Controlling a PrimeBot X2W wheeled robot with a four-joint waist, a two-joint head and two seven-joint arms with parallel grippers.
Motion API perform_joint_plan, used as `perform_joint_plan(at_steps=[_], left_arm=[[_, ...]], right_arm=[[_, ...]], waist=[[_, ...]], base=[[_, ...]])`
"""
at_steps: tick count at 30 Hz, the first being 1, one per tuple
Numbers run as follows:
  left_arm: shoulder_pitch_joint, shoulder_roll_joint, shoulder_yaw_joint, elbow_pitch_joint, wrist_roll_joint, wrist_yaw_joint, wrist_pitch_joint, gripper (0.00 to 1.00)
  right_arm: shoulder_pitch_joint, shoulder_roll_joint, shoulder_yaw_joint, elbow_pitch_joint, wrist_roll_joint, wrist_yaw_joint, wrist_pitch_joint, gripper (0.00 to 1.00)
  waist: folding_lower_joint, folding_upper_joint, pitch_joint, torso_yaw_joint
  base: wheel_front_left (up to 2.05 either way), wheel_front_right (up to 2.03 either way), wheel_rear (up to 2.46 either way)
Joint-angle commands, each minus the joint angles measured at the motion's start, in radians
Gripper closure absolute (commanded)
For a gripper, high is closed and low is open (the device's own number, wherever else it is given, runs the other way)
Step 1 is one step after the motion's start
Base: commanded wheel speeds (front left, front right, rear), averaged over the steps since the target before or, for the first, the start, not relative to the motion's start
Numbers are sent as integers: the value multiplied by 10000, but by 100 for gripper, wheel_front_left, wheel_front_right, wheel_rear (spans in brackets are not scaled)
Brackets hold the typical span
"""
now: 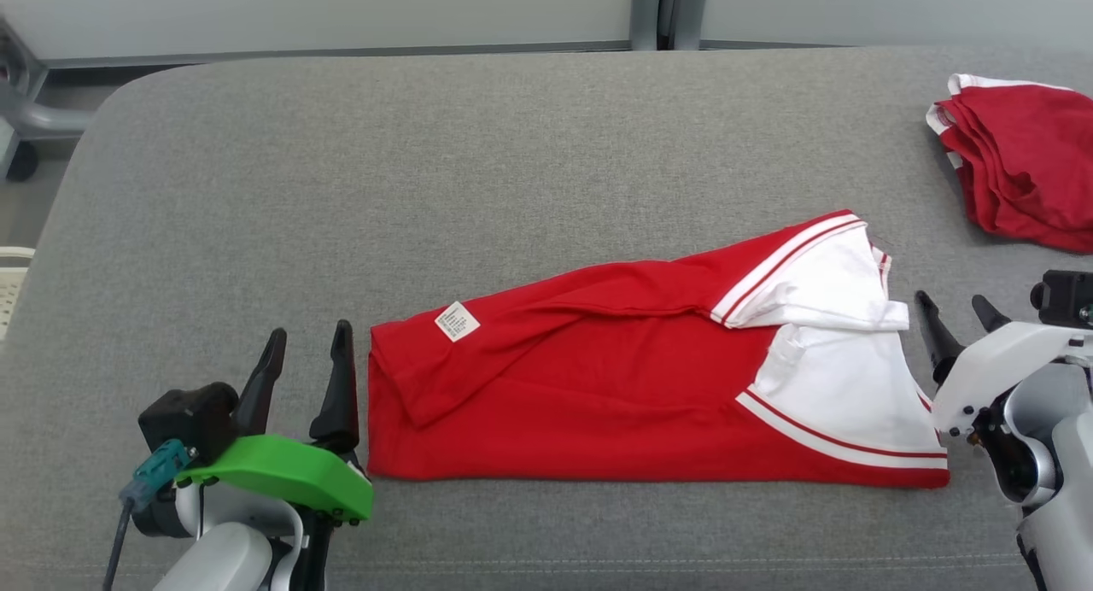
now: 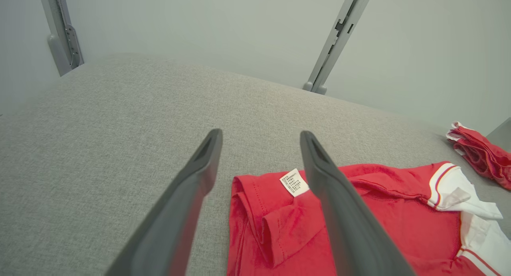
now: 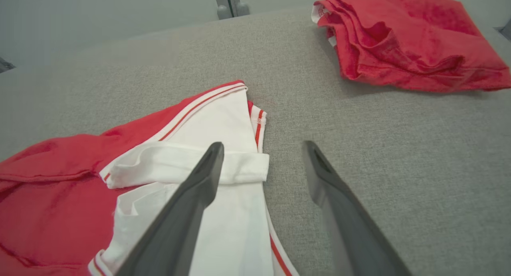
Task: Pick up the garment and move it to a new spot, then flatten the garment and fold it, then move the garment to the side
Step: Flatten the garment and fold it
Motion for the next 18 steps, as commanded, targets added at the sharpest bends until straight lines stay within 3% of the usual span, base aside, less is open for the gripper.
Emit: perform_joint_plan(at_steps=[1,10,18], left_arm=[[115,-48,0,30,130,-70,-65,0],[-151,-330,-142,58,259,-222,-99,0],[-190,-519,-189,52,423,-234,-116,0]], right_arm=[[-155,32,-43,484,-12,-4,-93,0],[-1117,82,78,2943,547,-4,-52,0],[-1505,-22,416,4273,1162,-2,165,0]], waist=[[0,-1,118,250],[0,-1,483,1015],[0,-1,519,1537]], base=[[0,0,0],[0,0,0],[0,0,0]])
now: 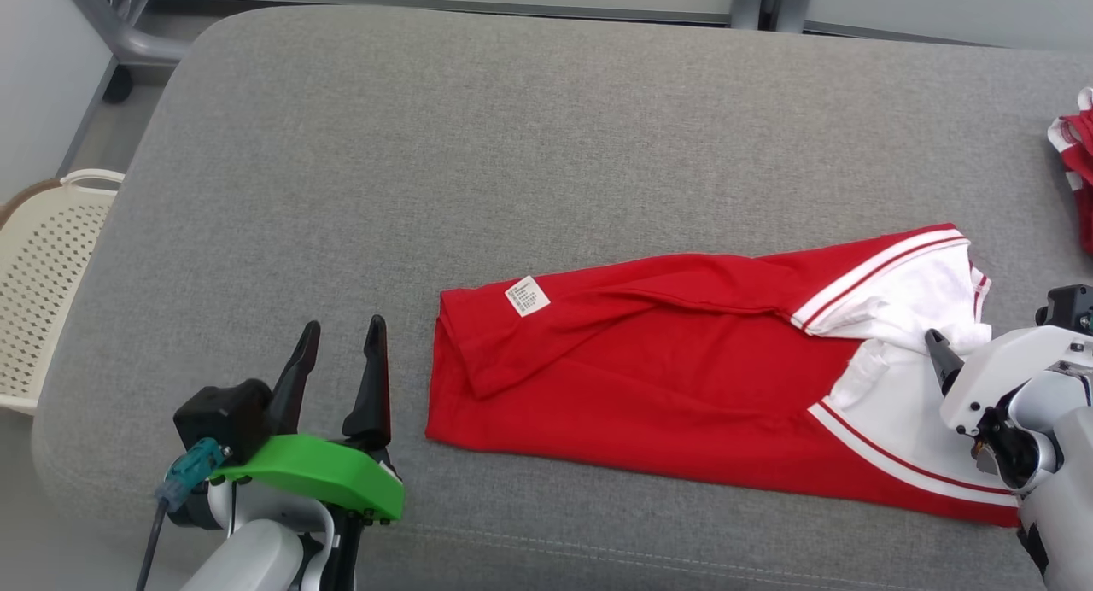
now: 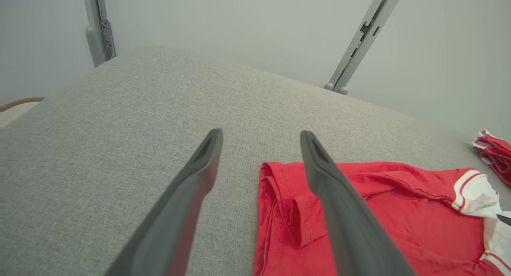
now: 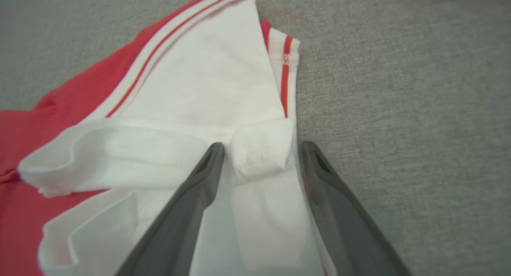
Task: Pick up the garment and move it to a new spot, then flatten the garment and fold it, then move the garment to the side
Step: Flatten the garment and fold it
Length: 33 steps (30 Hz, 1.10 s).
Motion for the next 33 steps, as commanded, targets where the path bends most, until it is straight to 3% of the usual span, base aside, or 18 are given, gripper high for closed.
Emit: perform_joint_plan(at_steps=[1,7,8,9,11,13,14,33], left_arm=[[-57,-57,37,17,69,-30,-35,0],[29,-94,65,13,111,-51,-53,0],[39,-95,79,2,120,-49,-56,0],[49,-98,88,-9,125,-45,-57,0],[62,-99,106,-31,132,-29,-58,0],[75,-111,128,-51,148,-25,-63,0],[81,-112,139,-58,150,-26,-66,0],[283,-314,379,-131,275,-176,-80,0]], right_arm=[[6,113,214,261,210,3,186,0],[58,326,911,372,630,32,448,0],[65,329,1069,354,701,33,480,12],[76,329,1233,319,762,41,540,51],[72,267,1509,263,872,43,593,68],[67,146,1759,222,944,41,613,96],[66,74,1833,204,1004,38,598,100],[-751,-1455,1982,-108,1397,-10,351,100]], waist=[[0,0,24,226],[0,0,8,359],[0,0,13,369],[0,0,17,373],[0,0,29,371],[0,0,38,353],[0,0,44,338],[0,0,-89,-553]], base=[[0,0,0],[0,0,0],[0,0,0],[0,0,0],[0,0,0],[0,0,0],[0,0,0],[0,0,0]])
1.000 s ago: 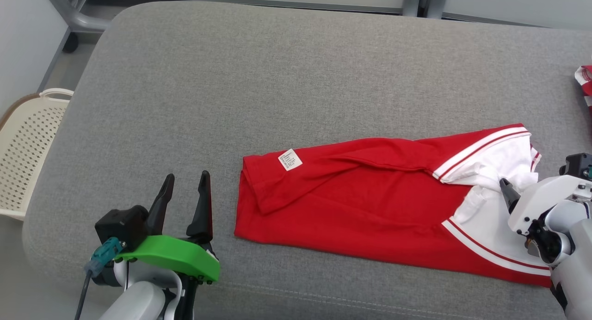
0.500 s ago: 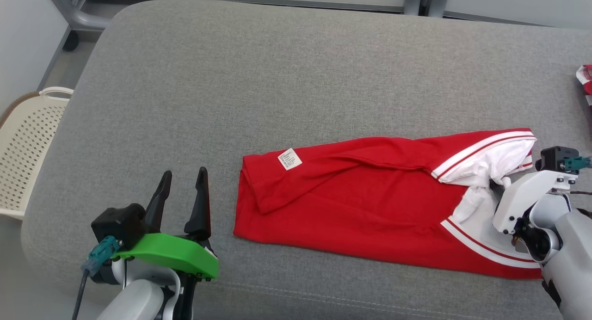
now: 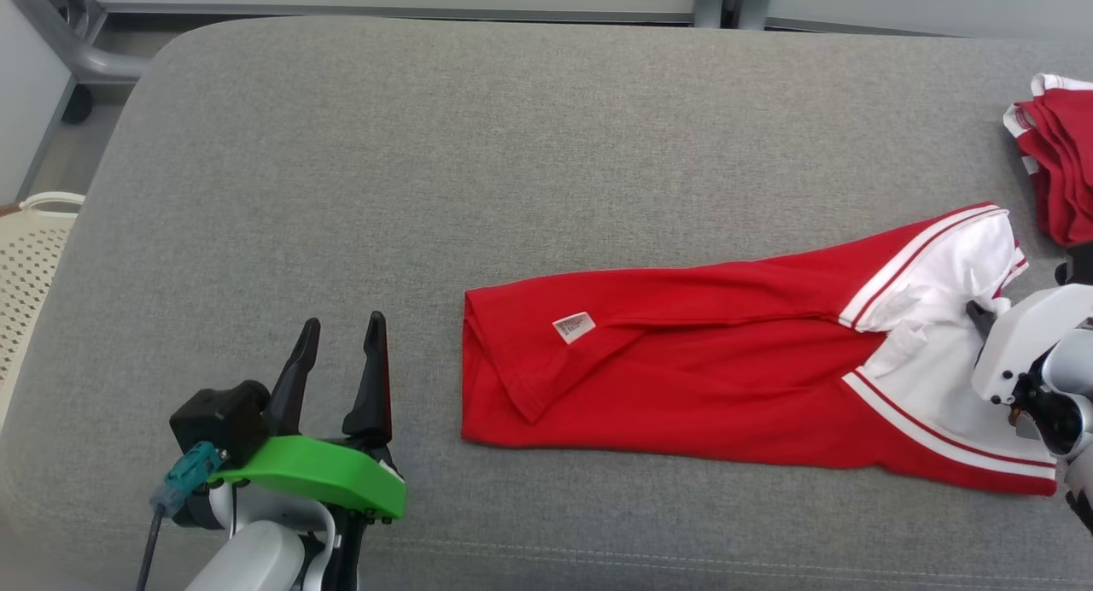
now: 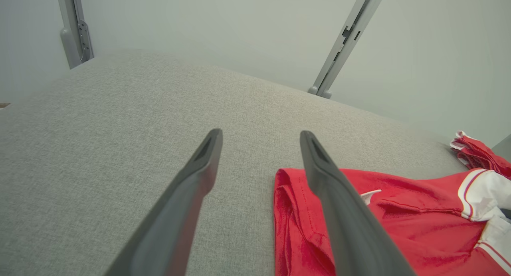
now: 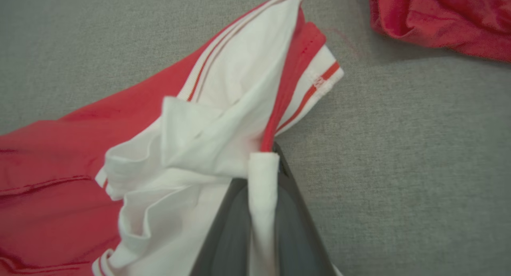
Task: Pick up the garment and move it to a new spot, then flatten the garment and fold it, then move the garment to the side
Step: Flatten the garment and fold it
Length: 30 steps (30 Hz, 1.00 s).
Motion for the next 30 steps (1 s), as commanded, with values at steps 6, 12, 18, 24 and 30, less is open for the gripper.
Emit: perform_joint_plan(at_steps=[6,12,18,24,30], left_arm=[[212,-38,95,-70,139,-56,-38,0],[280,-81,48,-22,128,-77,-40,0],[280,-108,28,1,128,-92,-41,0],[318,-177,65,46,117,-104,-43,0],[395,-276,142,92,102,-178,-46,0]], right_arm=[[-276,-745,-199,-369,-60,-23,228,100],[-174,-979,-369,-992,-189,-21,569,100],[-40,-817,-275,-1806,-244,-20,884,100],[287,-746,-46,-3221,-271,-18,1514,100],[713,-655,336,-4997,-423,-18,2351,100]], waist=[[0,-1,-176,-442],[0,-1,-300,-665],[0,-1,-346,-768],[0,-1,-473,-818],[0,-1,-647,-799]], base=[[0,0,0],[0,0,0],[0,0,0],[0,0,0],[0,0,0]])
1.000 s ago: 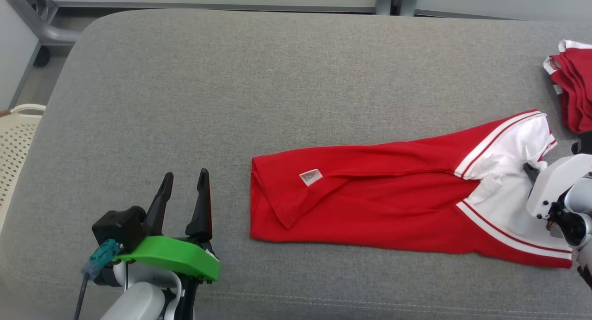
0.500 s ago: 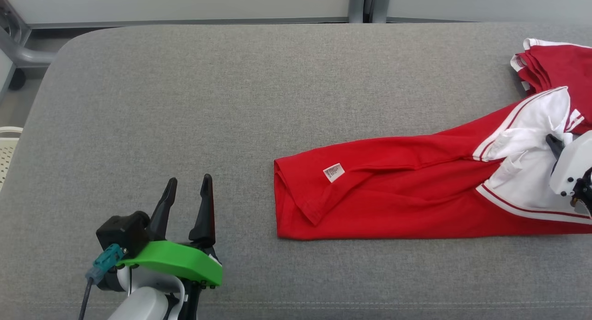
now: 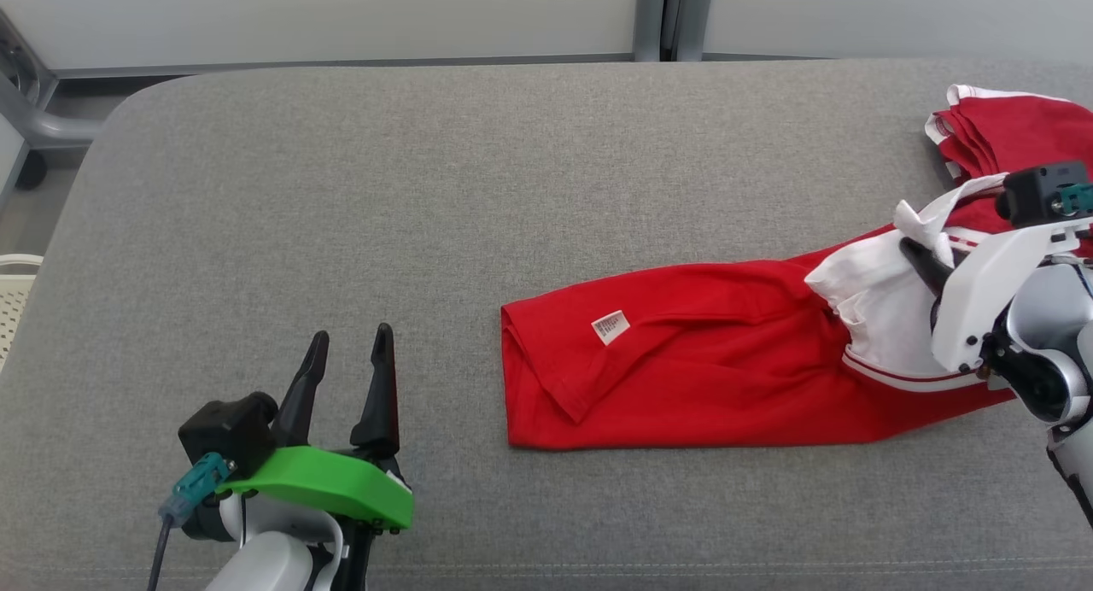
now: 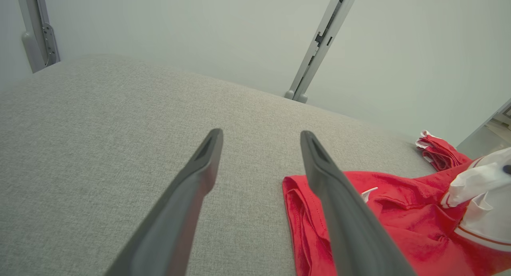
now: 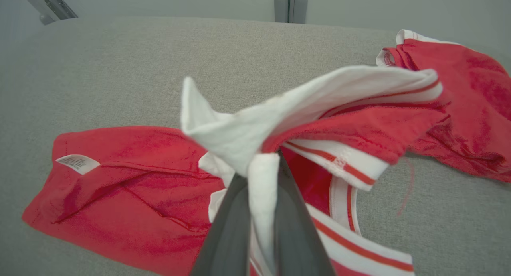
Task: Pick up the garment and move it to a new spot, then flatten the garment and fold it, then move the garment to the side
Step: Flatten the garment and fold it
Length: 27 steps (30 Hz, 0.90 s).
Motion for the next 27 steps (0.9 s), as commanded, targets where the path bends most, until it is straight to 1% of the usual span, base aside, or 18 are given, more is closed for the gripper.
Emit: perform_joint_plan(at_steps=[1,8,13,16,19,20,24,27], left_arm=[[150,-56,42,41,64,-77,-45,0],[212,-225,191,84,126,-219,-46,0],[197,-448,285,157,213,-380,-45,0],[137,-579,281,233,268,-511,-41,0],[17,-766,283,350,329,-641,-40,0],[-65,-860,261,438,351,-726,-40,0],[-197,-1076,286,568,417,-885,-40,0],[-236,-1164,313,649,459,-951,-40,0]], right_arm=[[202,74,87,-419,-147,-8,198,100],[390,531,656,-2007,-572,-8,1151,100],[14,983,1363,-2418,-804,-8,1645,100],[-267,1328,1778,-2210,-964,-8,1826,100],[-590,1634,2089,-1710,-1171,-8,1857,100],[-782,1857,2313,-1251,-1291,-8,1887,100],[-1199,2198,2633,-352,-1505,-8,1777,100],[-1376,2406,2818,71,-1575,-6,1807,100]], waist=[[0,0,-61,26],[0,0,-123,188],[0,0,-106,368],[0,0,-89,528],[0,0,-67,733],[0,0,-51,890],[0,0,-8,1195],[0,0,14,1334]], base=[[0,0,0],[0,0,0],[0,0,0],[0,0,0],[0,0,0],[0,0,0],[0,0,0],[0,0,0]])
